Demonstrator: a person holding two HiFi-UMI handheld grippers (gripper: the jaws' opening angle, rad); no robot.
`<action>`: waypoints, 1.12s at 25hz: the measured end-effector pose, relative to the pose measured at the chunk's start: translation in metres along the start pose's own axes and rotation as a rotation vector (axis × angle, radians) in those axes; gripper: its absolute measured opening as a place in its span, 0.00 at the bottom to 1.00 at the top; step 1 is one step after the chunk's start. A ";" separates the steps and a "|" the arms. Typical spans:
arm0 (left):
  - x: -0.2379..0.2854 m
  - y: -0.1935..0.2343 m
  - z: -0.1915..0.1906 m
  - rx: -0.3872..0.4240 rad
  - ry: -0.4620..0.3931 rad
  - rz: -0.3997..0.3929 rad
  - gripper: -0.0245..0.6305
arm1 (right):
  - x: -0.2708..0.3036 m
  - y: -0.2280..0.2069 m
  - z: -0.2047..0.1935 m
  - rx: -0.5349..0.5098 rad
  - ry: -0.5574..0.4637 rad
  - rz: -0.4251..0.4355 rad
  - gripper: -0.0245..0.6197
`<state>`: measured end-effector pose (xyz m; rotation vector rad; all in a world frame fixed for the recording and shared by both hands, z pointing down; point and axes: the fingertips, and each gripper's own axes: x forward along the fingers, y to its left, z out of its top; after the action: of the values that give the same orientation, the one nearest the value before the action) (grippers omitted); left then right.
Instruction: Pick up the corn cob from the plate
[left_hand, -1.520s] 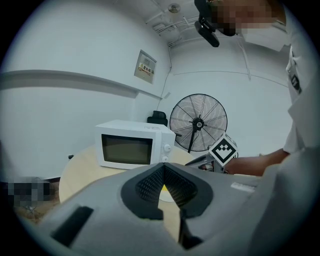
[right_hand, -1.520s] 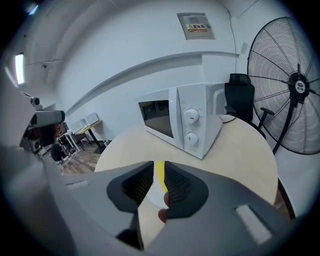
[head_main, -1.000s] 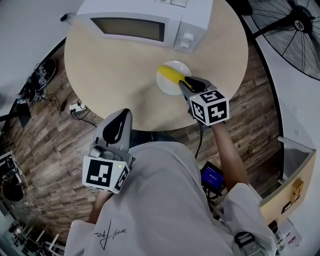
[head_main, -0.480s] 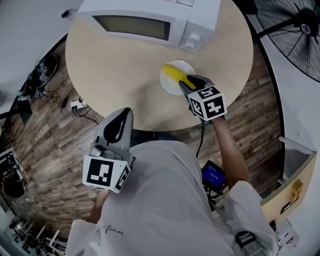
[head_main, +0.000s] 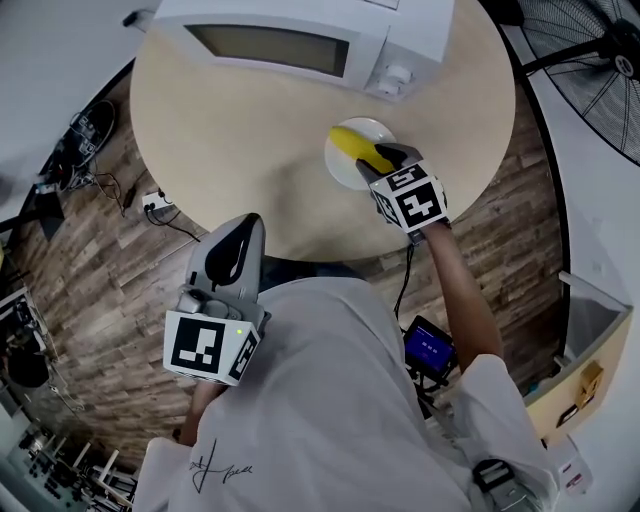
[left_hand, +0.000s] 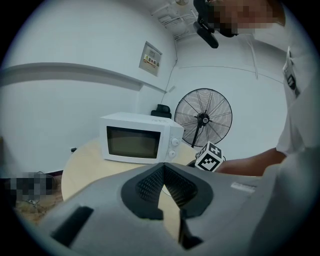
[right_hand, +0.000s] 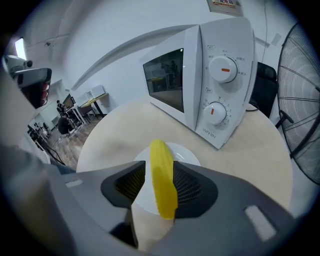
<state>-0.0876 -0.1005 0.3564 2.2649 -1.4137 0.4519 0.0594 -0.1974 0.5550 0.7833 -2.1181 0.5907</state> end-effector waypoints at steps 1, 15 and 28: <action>0.001 0.001 0.000 -0.002 0.002 0.001 0.03 | 0.002 -0.001 0.000 -0.006 0.005 -0.001 0.33; 0.011 0.009 0.000 -0.012 0.027 -0.003 0.03 | 0.030 -0.009 -0.011 -0.101 0.117 0.000 0.44; 0.007 0.030 -0.010 -0.063 0.043 0.016 0.03 | 0.049 -0.010 -0.013 -0.119 0.168 -0.012 0.48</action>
<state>-0.1121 -0.1124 0.3742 2.1831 -1.4055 0.4519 0.0485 -0.2128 0.6031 0.6566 -1.9735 0.5015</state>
